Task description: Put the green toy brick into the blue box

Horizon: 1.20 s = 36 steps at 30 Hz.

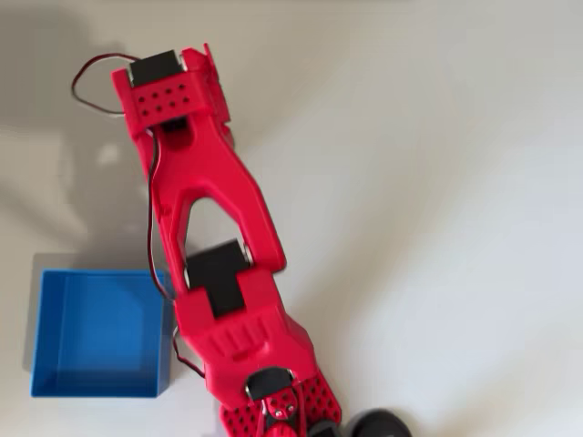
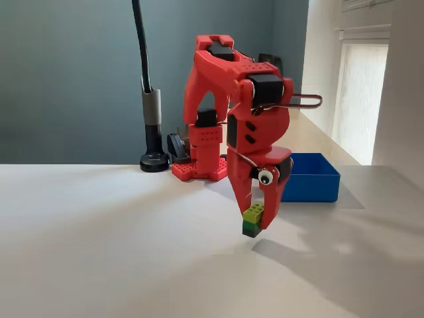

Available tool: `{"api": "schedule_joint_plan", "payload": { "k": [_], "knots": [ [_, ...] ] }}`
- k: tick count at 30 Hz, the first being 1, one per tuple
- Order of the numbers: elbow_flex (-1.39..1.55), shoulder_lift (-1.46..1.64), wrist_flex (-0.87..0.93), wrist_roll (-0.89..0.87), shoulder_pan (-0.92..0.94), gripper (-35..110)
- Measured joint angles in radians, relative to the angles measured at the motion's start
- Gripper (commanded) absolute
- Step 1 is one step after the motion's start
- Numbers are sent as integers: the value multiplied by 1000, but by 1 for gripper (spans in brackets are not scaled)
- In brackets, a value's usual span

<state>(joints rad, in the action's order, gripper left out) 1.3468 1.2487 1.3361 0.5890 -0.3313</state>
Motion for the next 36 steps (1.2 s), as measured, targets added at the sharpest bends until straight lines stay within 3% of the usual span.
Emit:
{"api": "schedule_joint_plan", "payload": {
  "k": [16, 28, 36],
  "knots": [
    [433, 594, 20, -97, -365, 0],
    [442, 660, 173, -324, -742, 0],
    [433, 661, 207, -428, -876, 0]
  ]
}}
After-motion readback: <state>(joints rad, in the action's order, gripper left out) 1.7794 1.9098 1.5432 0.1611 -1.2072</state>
